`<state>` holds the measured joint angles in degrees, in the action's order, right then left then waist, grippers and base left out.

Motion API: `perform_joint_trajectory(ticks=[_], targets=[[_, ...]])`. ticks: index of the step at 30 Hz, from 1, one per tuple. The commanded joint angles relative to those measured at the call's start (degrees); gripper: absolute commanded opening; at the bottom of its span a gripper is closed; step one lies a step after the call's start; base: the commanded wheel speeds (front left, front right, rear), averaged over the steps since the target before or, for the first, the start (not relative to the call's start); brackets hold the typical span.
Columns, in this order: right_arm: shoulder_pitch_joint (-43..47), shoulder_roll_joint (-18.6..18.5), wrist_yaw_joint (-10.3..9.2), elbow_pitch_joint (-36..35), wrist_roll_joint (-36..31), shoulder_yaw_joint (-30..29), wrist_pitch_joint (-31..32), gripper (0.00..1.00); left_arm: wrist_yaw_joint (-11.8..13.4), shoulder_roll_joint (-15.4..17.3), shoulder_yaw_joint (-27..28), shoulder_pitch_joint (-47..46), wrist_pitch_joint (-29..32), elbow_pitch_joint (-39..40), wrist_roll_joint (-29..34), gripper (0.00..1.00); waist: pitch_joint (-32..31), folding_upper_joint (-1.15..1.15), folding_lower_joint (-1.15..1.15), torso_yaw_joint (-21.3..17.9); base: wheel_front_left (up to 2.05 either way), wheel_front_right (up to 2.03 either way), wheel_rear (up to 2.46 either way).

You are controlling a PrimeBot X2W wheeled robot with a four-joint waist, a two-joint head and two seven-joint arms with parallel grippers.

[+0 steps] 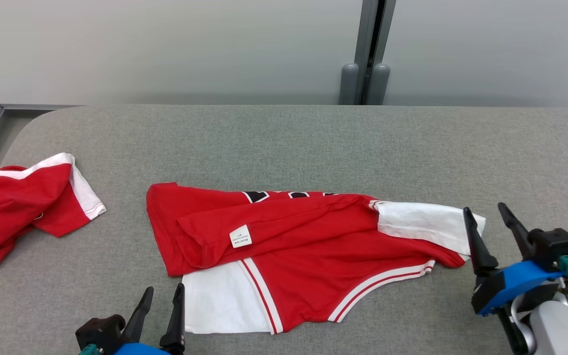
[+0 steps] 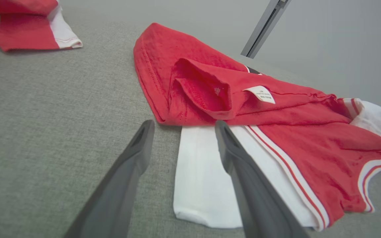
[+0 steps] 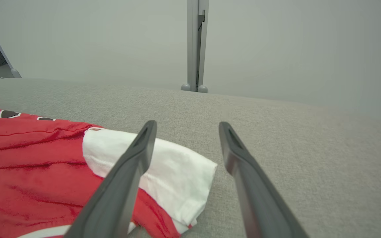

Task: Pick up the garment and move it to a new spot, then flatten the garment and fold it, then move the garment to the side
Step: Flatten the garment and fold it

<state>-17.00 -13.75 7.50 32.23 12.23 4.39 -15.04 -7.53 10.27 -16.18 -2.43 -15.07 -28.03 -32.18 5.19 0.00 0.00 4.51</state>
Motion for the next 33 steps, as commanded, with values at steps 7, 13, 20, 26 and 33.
perform_joint_trajectory(ticks=[7,13,20,26,33], targets=[[2.6,6.0,-0.02,-0.4,-5.0,-0.4,-0.2,1.00,0.1,-0.4,-0.1,-0.9,-0.1,0.2,0.8,1.00,0.1,0.00,0.00,0.2,0.00,0.00,0.00],[3.9,8.9,-0.02,4.8,-5.5,-6.7,-0.2,1.00,0.1,-0.2,-0.5,-0.5,-0.1,0.4,0.5,1.00,0.6,0.00,0.00,0.9,0.00,0.00,0.00],[2.1,10.3,-0.01,6.2,-5.7,-11.6,-0.2,1.00,0.1,0.7,-1.1,-1.2,-0.1,0.8,0.0,1.00,2.1,0.00,0.00,1.3,0.00,0.00,0.00],[1.5,10.8,-0.01,6.3,-4.9,-12.4,-0.2,1.00,0.1,1.1,-1.6,-1.5,-0.1,0.9,-0.3,1.00,2.6,0.00,0.00,1.5,0.00,0.00,0.00],[2.4,10.8,-0.01,5.7,-2.7,-11.0,-0.2,1.00,0.1,1.1,-1.9,-1.5,-0.1,1.0,-0.4,1.00,2.6,0.00,0.00,1.2,0.00,0.00,0.00]])
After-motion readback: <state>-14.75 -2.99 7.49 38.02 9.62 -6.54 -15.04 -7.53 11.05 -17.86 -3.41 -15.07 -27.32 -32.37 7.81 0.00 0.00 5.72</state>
